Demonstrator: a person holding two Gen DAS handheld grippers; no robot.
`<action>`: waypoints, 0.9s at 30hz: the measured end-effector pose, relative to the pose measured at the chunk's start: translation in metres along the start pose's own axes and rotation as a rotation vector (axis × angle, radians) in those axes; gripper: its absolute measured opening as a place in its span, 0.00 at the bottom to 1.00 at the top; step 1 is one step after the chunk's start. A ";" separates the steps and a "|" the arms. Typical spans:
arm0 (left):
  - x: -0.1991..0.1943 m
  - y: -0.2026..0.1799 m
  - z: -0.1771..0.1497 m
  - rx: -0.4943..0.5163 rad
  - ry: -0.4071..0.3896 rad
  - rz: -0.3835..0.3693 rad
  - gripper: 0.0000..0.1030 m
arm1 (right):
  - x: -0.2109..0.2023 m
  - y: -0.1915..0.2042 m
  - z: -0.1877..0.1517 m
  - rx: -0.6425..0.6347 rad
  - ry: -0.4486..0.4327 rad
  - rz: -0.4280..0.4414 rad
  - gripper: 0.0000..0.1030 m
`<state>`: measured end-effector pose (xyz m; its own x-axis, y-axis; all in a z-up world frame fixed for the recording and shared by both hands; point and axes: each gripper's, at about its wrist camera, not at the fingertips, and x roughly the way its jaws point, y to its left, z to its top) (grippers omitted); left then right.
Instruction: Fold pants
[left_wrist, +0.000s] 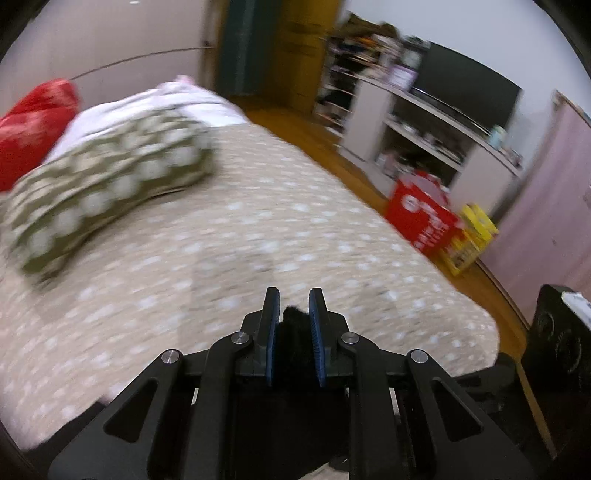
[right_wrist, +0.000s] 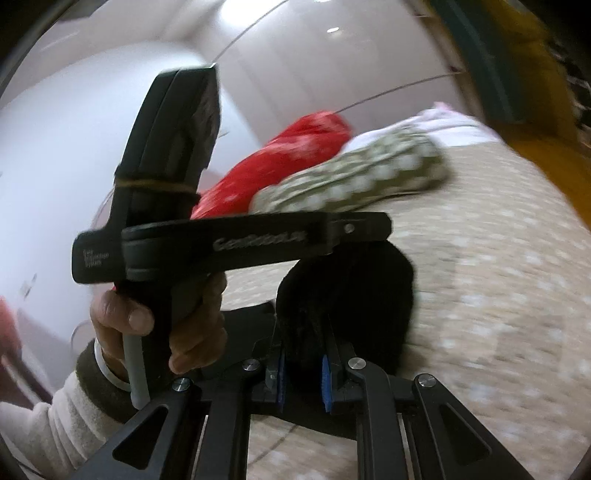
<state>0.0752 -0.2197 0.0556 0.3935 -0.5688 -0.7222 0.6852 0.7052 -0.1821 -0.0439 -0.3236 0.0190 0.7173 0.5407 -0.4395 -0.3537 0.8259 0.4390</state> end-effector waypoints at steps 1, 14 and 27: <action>-0.009 0.014 -0.008 -0.028 -0.005 0.022 0.14 | 0.015 0.013 -0.002 -0.019 0.024 0.027 0.14; -0.068 0.116 -0.115 -0.383 -0.002 0.224 0.36 | 0.077 0.052 -0.032 -0.072 0.159 0.133 0.39; -0.023 0.093 -0.144 -0.395 0.074 0.346 0.51 | 0.122 -0.002 -0.022 -0.161 0.258 -0.279 0.21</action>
<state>0.0415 -0.0801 -0.0407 0.5017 -0.2533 -0.8271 0.2344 0.9602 -0.1519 0.0314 -0.2561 -0.0528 0.6321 0.2980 -0.7153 -0.2708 0.9498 0.1564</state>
